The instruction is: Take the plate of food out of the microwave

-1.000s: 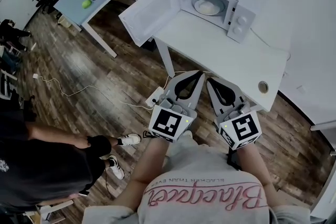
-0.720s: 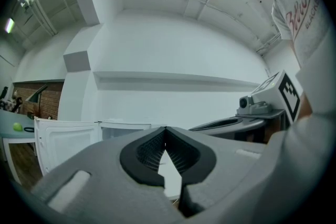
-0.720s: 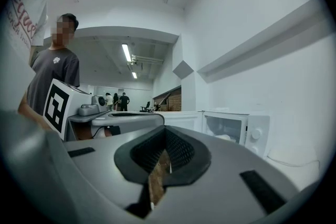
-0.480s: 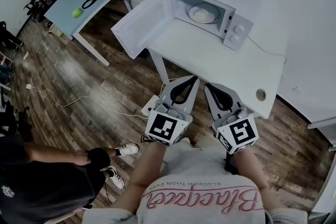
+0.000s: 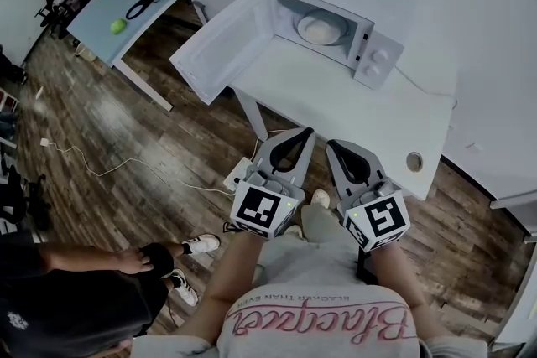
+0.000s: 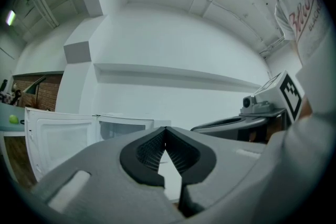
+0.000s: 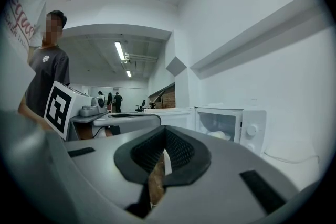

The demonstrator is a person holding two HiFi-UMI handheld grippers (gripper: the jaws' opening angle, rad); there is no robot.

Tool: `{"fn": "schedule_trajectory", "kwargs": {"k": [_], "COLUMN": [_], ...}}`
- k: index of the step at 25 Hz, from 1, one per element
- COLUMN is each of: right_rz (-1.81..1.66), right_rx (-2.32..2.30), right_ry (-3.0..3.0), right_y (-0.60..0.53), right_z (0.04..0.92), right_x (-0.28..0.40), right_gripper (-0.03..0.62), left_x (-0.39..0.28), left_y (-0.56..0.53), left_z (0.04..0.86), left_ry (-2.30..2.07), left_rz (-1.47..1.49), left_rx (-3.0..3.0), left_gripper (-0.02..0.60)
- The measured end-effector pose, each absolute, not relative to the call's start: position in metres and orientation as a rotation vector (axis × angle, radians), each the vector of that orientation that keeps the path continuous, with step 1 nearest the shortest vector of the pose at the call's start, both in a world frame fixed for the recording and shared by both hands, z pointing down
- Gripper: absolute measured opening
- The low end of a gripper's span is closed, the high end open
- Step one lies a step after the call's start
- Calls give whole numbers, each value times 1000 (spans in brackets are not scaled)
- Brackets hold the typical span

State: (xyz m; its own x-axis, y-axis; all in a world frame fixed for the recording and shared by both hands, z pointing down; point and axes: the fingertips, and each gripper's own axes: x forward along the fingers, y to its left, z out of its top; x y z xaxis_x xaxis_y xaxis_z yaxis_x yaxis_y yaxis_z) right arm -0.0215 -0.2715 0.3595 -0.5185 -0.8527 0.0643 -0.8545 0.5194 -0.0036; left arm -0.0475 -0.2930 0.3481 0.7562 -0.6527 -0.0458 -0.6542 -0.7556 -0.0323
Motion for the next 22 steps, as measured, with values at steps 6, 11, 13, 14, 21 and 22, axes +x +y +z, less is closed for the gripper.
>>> {"fn": "schedule_trajectory", "kwargs": {"k": [6,11,13,14,21,22], "right_rz": [48,54,62,63,55,56], "right_rx": [1495,1478,1480,1477,1426,1421], "right_ry": [-2706,-2716,-2717,-2720,-2771,-2777], "right_y": [-302,-330,-341,-347,-383,-387], "right_z": [358,359,359,358,353,352], "right_x": [-8,5,12,16,34,37], "right_gripper": [6,6,6,6,6,6], "left_x": [-34,-24,-18,-15,9,12], "left_y": [-319,-348,-360,-366,-399,-403], "left_z": [350,349,348,347,346,346], "left_ry": [1094,1120,1121,1124,1147,1145], "left_rz": [29,45,50,52,43,43], "left_rx": [-2903,-2906,-2911,-2912,-2911,-2915], "left_gripper": [5,5,5,5,6,6]}}
